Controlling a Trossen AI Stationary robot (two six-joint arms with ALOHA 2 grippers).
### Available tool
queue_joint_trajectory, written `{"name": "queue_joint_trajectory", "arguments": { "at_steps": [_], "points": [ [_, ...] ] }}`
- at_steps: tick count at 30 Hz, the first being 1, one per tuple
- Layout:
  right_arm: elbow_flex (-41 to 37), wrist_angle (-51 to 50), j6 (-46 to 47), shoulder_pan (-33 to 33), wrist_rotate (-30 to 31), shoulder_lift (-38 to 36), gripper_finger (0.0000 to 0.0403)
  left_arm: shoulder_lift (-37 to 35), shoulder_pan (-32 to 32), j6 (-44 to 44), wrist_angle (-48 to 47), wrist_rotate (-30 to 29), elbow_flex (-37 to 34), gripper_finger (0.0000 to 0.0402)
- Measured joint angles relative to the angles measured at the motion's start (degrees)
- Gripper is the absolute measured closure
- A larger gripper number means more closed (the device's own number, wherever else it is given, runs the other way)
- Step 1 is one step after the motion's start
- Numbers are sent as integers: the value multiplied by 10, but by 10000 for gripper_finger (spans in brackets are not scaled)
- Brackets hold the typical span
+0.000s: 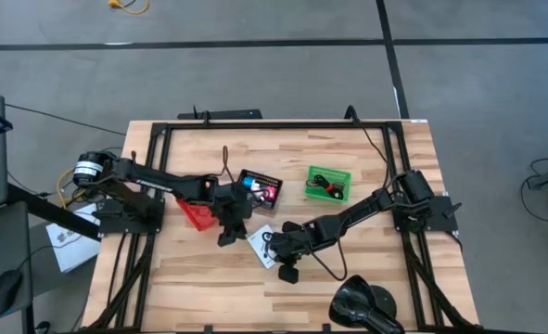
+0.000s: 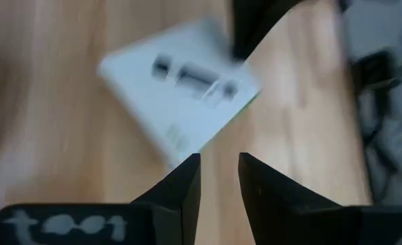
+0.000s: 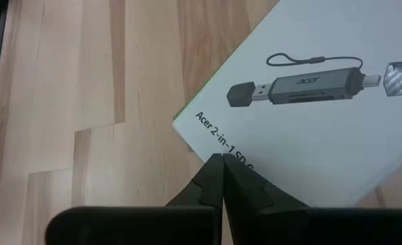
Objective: Pick and place items into bin
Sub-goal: Put the white card reader box into the red bin
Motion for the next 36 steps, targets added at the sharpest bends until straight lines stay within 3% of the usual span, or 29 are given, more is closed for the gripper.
{"name": "queue_joint_trajectory", "arguments": {
  "at_steps": [6,11,15,19,25,36],
  "points": [
    [0,0,0,0,0,0,403,0,4,20,-72,-50,2,263],
    [0,0,0,0,-2,0,403,0,6,28,-65,-41,2,207],
    [0,0,20,0,4,0,403,15,6,-21,-14,1,-7,178],
    [0,-6,30,1,25,0,403,53,3,-78,62,45,-21,169],
    [1,-9,30,10,35,0,403,105,13,-117,78,53,-22,168],
    [0,-14,16,8,57,0,403,125,34,-171,170,98,-22,168]
  ]
}}
